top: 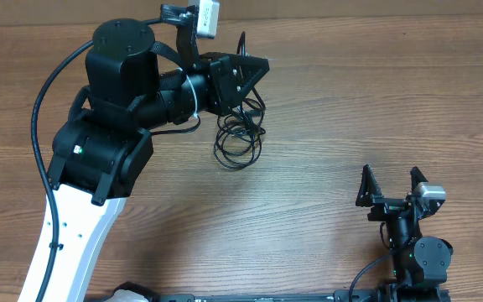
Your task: Untangle cables
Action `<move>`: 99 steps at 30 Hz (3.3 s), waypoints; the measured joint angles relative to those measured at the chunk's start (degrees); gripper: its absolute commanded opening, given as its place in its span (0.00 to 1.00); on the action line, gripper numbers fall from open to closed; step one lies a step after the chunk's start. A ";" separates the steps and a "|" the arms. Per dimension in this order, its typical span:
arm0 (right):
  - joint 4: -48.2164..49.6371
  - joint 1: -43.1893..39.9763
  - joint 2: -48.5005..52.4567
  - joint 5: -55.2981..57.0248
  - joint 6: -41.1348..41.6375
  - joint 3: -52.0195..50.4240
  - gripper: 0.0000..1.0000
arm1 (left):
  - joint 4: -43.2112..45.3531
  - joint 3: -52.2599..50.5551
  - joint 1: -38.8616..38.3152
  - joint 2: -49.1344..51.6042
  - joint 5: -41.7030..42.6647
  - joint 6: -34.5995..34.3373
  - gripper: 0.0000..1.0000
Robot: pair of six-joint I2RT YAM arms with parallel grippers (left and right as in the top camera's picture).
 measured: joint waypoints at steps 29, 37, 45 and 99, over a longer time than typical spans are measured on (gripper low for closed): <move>1.42 -0.44 6.23 -39.45 12.57 19.37 1.00 | 1.18 0.00 0.00 0.00 7.39 -19.93 0.04; -17.14 -0.46 30.32 -42.56 3.87 39.93 1.00 | 9.20 0.00 0.00 0.00 5.27 -27.78 0.04; -3.93 3.02 48.02 -62.53 2.19 40.74 1.00 | 18.34 0.00 0.00 0.00 4.87 -38.80 0.04; 18.14 27.02 76.32 -20.35 12.74 50.05 0.04 | 20.11 0.02 -2.64 0.00 0.74 -53.66 0.04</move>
